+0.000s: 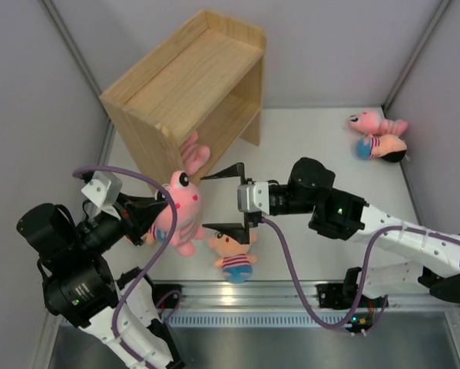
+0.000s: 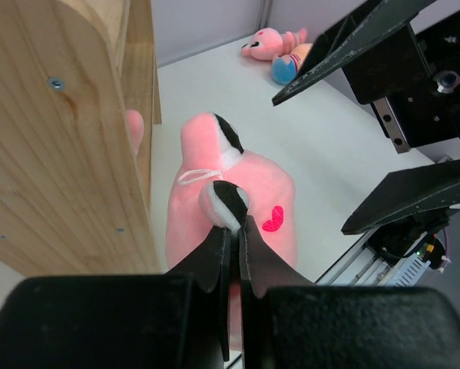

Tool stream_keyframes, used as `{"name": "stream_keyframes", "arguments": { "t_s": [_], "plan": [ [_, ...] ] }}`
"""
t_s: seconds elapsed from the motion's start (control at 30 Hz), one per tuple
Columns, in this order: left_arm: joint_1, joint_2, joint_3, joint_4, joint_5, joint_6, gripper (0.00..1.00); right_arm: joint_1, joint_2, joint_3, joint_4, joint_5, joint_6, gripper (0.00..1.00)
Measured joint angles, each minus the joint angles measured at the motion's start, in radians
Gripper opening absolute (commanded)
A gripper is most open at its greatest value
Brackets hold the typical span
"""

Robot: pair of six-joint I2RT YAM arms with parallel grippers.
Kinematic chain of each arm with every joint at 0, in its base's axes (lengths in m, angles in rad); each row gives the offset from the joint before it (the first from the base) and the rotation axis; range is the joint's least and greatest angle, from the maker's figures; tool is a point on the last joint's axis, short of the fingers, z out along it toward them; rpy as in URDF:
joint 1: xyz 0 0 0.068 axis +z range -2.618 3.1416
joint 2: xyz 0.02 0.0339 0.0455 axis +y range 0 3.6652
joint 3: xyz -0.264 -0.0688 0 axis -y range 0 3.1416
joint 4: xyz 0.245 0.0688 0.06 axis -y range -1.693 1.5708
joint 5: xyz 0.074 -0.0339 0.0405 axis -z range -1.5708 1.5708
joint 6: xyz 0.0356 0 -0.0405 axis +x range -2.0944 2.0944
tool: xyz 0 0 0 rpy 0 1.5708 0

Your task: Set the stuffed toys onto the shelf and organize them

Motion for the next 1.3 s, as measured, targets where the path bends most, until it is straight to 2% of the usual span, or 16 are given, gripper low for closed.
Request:
{"name": "stream_keyframes", "arguments": {
  "t_s": [0.2, 0.47, 0.8, 0.93, 1.03, 1.07, 1.1, 1.13, 1.17, 1.2, 1.23, 1.3],
  "plan": [
    [0.000, 0.040, 0.002, 0.000, -0.028, -0.029, 0.00, -0.002, -0.147, -0.278, 0.143, 0.238, 0.332, 0.93],
    [0.003, 0.053, 0.051, 0.000, -0.034, -0.048, 0.00, -0.003, -0.123, -0.493, 0.300, 0.280, 0.724, 0.85],
    [0.006, 0.046, 0.068, 0.000, -0.027, -0.061, 0.00, -0.004, 0.034, -0.457, 0.390, 0.168, 0.865, 0.79],
    [0.007, 0.046, 0.068, 0.000, -0.019, -0.063, 0.00, -0.005, 0.061, -0.450, 0.430, 0.161, 0.888, 0.71],
    [0.007, 0.046, 0.068, 0.000, -0.013, -0.065, 0.00, -0.005, 0.090, -0.426, 0.447, 0.157, 0.902, 0.47],
    [0.007, 0.046, 0.068, 0.000, -0.011, -0.066, 0.00, -0.005, 0.096, -0.419, 0.453, 0.156, 0.908, 0.27],
    [0.007, 0.046, 0.067, 0.000, -0.009, -0.067, 0.00, -0.005, 0.100, -0.414, 0.462, 0.156, 0.919, 0.17],
    [0.007, 0.045, 0.067, 0.000, -0.008, -0.067, 0.02, -0.005, 0.101, -0.413, 0.470, 0.156, 0.920, 0.06],
    [0.007, 0.044, 0.066, 0.000, -0.009, -0.068, 0.06, -0.006, 0.100, -0.413, 0.473, 0.156, 0.925, 0.00],
    [0.007, 0.043, 0.066, 0.001, -0.009, -0.067, 0.15, -0.011, 0.099, -0.413, 0.474, 0.156, 0.929, 0.00],
    [0.007, 0.042, 0.066, 0.001, -0.017, -0.067, 0.47, -0.015, 0.096, -0.413, 0.470, 0.156, 0.934, 0.00],
    [0.008, 0.039, 0.066, 0.003, -0.031, -0.061, 0.65, -0.035, 0.071, -0.414, 0.428, 0.150, 0.929, 0.00]
  ]
}}
